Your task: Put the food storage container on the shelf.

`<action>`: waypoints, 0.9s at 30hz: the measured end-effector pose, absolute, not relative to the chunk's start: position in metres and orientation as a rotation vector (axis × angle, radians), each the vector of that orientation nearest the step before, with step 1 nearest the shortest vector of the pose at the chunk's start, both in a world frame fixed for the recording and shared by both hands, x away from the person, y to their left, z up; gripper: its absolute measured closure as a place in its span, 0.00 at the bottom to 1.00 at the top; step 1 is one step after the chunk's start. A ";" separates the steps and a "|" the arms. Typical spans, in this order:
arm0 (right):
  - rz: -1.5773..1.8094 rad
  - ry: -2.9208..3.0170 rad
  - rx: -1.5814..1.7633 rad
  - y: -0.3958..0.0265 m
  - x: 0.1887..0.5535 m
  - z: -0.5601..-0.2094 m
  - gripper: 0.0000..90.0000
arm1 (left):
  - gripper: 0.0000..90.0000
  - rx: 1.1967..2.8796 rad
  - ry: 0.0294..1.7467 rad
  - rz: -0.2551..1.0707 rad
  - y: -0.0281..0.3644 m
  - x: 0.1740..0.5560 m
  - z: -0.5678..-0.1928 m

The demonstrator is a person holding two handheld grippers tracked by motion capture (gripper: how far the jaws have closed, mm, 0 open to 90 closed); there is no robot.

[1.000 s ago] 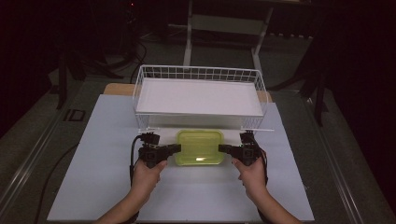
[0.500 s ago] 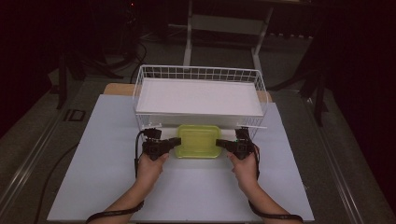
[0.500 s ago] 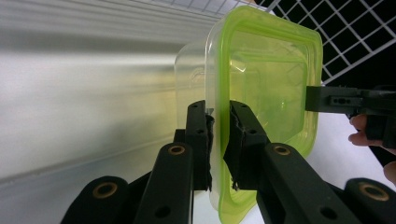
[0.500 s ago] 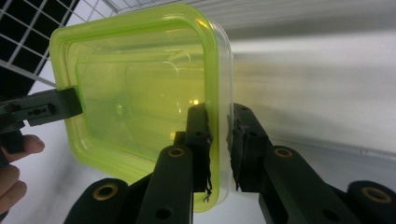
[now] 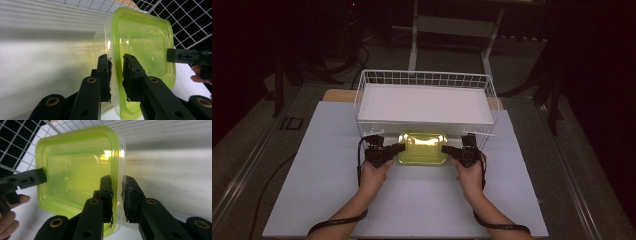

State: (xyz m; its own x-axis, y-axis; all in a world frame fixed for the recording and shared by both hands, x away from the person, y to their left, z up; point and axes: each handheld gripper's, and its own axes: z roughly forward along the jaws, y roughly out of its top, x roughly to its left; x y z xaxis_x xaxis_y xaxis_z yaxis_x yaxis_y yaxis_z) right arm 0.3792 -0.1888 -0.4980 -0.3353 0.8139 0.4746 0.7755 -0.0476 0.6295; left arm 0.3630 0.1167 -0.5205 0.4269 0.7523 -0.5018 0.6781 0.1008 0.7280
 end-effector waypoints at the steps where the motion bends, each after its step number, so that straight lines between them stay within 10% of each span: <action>1: 1.370 2.130 1.789 -0.189 0.380 -0.499 0.87 | 0.83 1.611 1.278 0.100 0.116 0.363 -0.521; 27: 1.318 2.066 1.595 -0.176 0.377 -0.494 0.61 | 0.42 1.642 1.200 0.224 0.107 0.368 -0.519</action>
